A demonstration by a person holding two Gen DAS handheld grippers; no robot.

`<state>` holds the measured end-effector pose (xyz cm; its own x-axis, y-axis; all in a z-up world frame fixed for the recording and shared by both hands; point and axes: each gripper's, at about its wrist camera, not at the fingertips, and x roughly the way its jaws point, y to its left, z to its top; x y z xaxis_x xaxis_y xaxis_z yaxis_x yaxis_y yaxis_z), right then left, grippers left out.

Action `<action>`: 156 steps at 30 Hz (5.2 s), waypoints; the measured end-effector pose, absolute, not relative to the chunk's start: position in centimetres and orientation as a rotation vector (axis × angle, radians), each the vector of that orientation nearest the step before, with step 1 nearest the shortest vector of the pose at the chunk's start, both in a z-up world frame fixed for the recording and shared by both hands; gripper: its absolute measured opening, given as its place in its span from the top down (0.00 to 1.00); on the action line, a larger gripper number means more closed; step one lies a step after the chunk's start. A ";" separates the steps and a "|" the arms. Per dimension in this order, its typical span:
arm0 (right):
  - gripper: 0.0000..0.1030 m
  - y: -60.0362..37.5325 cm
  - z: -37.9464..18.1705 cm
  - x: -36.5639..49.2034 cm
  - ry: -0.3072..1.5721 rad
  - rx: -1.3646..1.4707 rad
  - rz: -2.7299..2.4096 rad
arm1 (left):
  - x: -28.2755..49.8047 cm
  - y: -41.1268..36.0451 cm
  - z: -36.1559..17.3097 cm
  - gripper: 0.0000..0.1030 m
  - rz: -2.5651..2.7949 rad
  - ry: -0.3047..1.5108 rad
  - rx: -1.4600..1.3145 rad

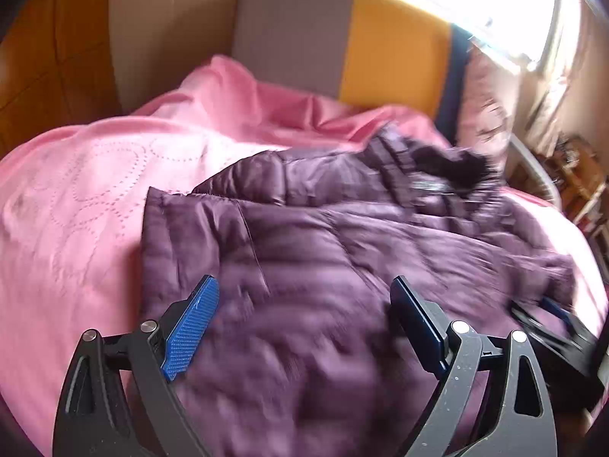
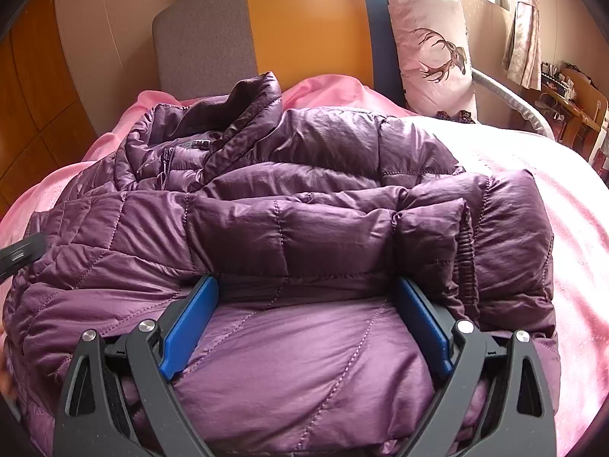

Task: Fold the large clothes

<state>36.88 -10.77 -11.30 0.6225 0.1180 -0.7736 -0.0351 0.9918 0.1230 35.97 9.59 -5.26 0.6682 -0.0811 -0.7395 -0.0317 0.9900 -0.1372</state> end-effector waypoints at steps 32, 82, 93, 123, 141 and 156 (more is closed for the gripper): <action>0.02 -12.1 -7.4 27.1 0.979 0.193 0.126 | 19.7 9.8 -3.5 0.07 -0.015 0.752 -0.075; 0.76 -20.0 -9.5 2.8 1.132 0.359 0.309 | 3.1 18.4 -9.2 0.86 -0.432 1.000 -0.431; 0.90 -20.2 -1.5 5.5 0.909 0.454 0.462 | 5.8 19.7 -1.0 0.91 -0.607 0.792 -0.501; 0.04 -23.6 -2.5 22.1 0.811 0.727 0.358 | 23.1 24.8 -4.7 0.23 -0.329 0.812 -0.783; 0.87 -21.9 -7.0 17.2 0.959 0.510 0.270 | 21.3 20.2 -7.1 0.95 -0.455 0.930 -0.545; 0.87 -22.9 -5.5 5.8 1.013 0.428 0.301 | 8.4 20.3 -6.9 0.96 -0.553 0.979 -0.576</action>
<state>5.83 -22.88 -5.53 0.4998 0.4343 -0.7494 -0.0455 0.8772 0.4780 8.38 20.30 -6.91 0.4478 -0.6636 -0.5992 0.1709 0.7213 -0.6712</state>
